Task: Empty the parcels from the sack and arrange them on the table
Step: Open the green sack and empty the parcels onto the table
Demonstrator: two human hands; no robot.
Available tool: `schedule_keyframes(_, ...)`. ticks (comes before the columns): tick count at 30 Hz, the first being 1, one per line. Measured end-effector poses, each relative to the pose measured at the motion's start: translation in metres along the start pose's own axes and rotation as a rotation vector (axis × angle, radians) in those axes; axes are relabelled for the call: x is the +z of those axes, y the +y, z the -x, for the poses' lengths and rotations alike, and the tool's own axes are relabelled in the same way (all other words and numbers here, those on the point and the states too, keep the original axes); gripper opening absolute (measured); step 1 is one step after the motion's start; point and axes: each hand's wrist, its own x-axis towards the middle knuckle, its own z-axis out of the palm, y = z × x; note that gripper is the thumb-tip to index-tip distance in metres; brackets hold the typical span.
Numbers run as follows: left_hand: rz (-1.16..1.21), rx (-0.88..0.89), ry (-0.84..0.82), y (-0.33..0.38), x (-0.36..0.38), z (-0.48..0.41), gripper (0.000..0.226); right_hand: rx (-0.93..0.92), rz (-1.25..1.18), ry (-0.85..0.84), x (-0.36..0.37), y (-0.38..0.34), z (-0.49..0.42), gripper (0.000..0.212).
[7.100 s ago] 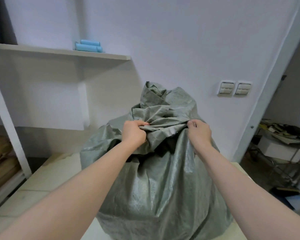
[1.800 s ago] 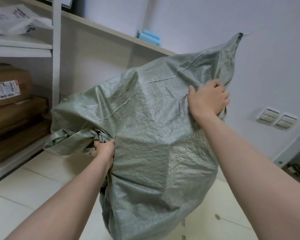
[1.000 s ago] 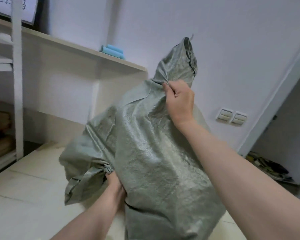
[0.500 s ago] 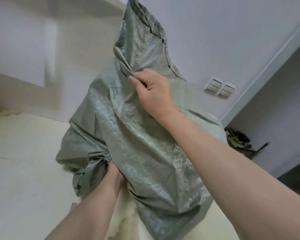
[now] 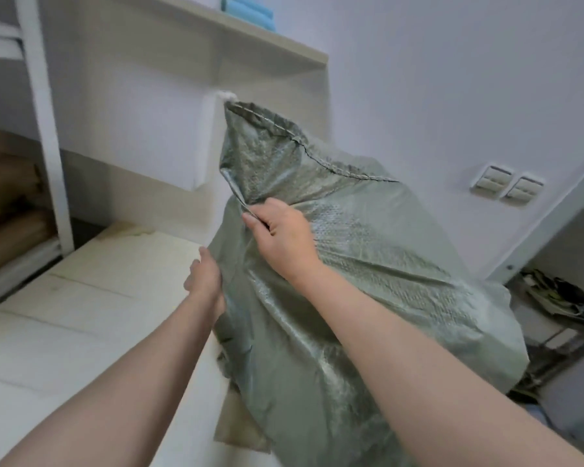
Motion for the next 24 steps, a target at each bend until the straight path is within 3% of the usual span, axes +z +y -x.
schedule_keyframes(6,0.141,0.385,-0.226,0.117,0.038,0.162,0.090,-0.007,0.034,-0.257,-0.004,-0.020,0.004,0.021)
schedule_keyframes(12,-0.632,0.904,0.179,0.126,0.067,0.236,0.118,0.091,0.138,-0.457,-0.052,-0.021,0.018,0.022)
schedule_keyframes(16,-0.927,0.925,0.219,0.128,0.083,0.239,0.109,0.031,0.128,-0.187,-0.102,0.001,0.035,0.017)
schedule_keyframes(18,-0.976,0.902,0.307,0.124,0.090,0.240,0.104,0.144,0.188,0.006,-0.127,0.016,0.037,0.021)
schedule_keyframes(20,-1.009,1.058,0.408,0.121,0.096,0.245,0.099,0.356,0.266,0.126,-0.151,0.036,0.038,0.028)
schedule_keyframes(22,-1.094,1.332,0.366,0.120,0.104,0.256,0.098,0.634,0.321,0.126,-0.170,0.057,0.044,0.044)
schedule_keyframes(24,-1.240,1.531,0.202,0.117,0.118,0.275,0.082,0.835,0.331,0.017,-0.180,0.071,0.054,0.064)
